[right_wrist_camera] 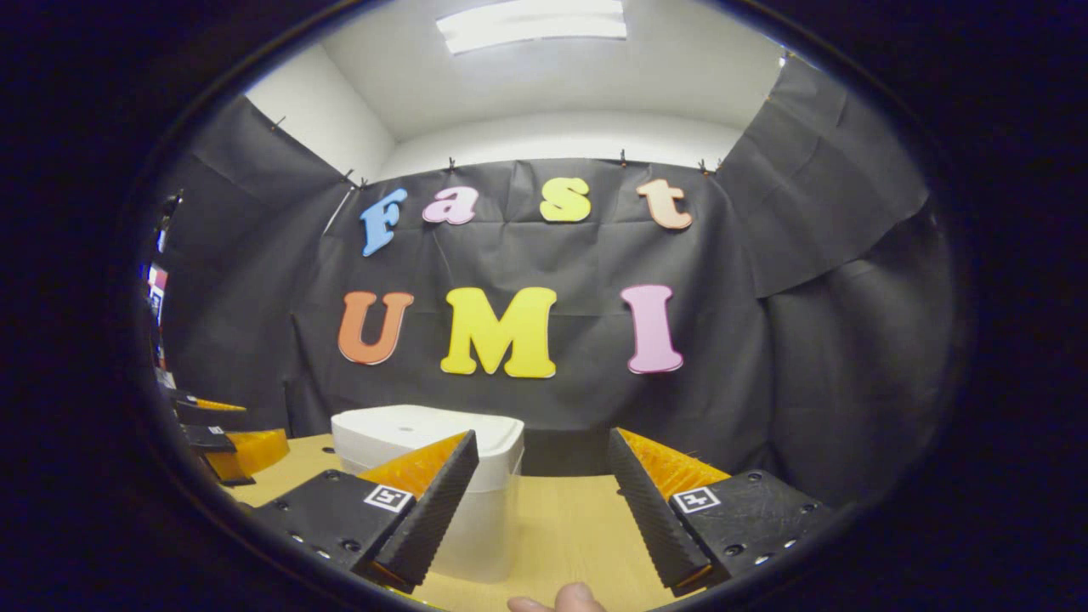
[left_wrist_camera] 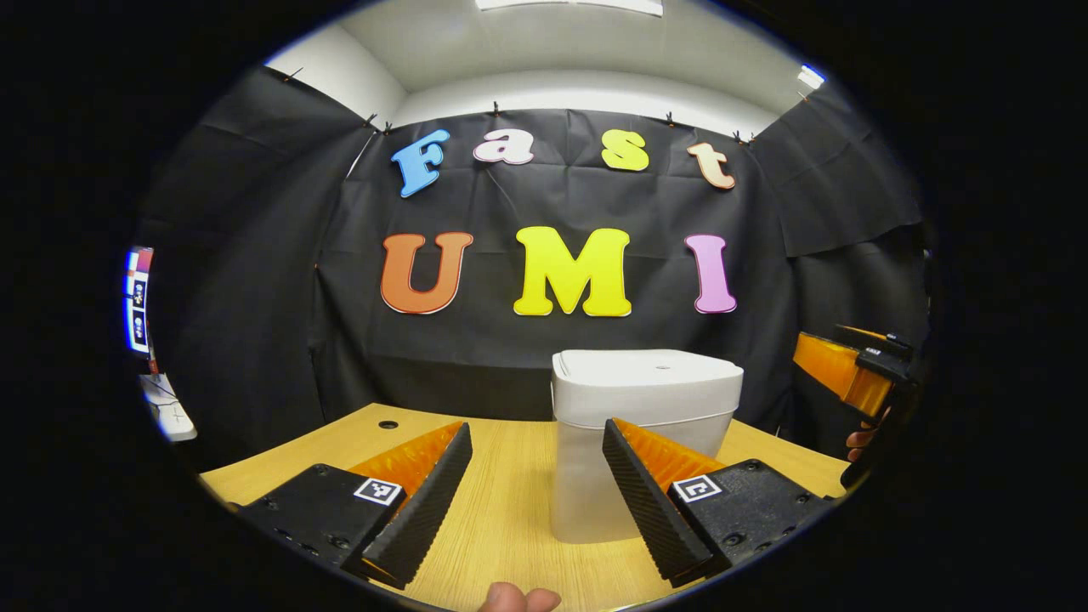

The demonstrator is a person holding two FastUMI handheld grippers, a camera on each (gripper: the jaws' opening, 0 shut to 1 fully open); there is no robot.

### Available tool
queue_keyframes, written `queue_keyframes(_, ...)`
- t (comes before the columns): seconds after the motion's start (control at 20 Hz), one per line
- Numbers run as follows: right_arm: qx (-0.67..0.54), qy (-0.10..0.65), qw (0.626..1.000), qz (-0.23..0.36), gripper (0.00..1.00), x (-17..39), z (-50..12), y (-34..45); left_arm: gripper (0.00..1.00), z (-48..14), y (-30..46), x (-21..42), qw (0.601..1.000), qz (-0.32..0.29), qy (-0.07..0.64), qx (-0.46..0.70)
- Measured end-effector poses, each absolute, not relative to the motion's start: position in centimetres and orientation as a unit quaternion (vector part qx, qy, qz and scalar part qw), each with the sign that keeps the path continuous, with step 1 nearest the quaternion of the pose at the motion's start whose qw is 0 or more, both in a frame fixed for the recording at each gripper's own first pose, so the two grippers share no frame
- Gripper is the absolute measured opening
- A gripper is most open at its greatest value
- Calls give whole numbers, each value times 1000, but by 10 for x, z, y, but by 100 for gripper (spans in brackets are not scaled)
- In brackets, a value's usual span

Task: Press the lid of the desktop garbage bin to open it, pick up the crumpled paper on the desktop and throw it into the bin, then pick up the pop can on the desktop and drop it into the bin, and finally close the garbage bin lid.

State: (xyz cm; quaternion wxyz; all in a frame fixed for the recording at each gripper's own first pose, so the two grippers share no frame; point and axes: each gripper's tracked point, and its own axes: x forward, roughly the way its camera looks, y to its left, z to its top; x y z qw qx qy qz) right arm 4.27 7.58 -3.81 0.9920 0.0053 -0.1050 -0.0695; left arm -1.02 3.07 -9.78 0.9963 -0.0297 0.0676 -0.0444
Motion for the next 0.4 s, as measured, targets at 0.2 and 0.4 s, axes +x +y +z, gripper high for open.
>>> queue_keyframes(0.2,-4,-104,993,-61,95,40,-51,82,99,-98,35,-15,998,-24,60,-15)
queue_keyframes(0.4,6,-92,994,-52,97,45,-64,83,99,-93,32,-19,999,-12,52,1)
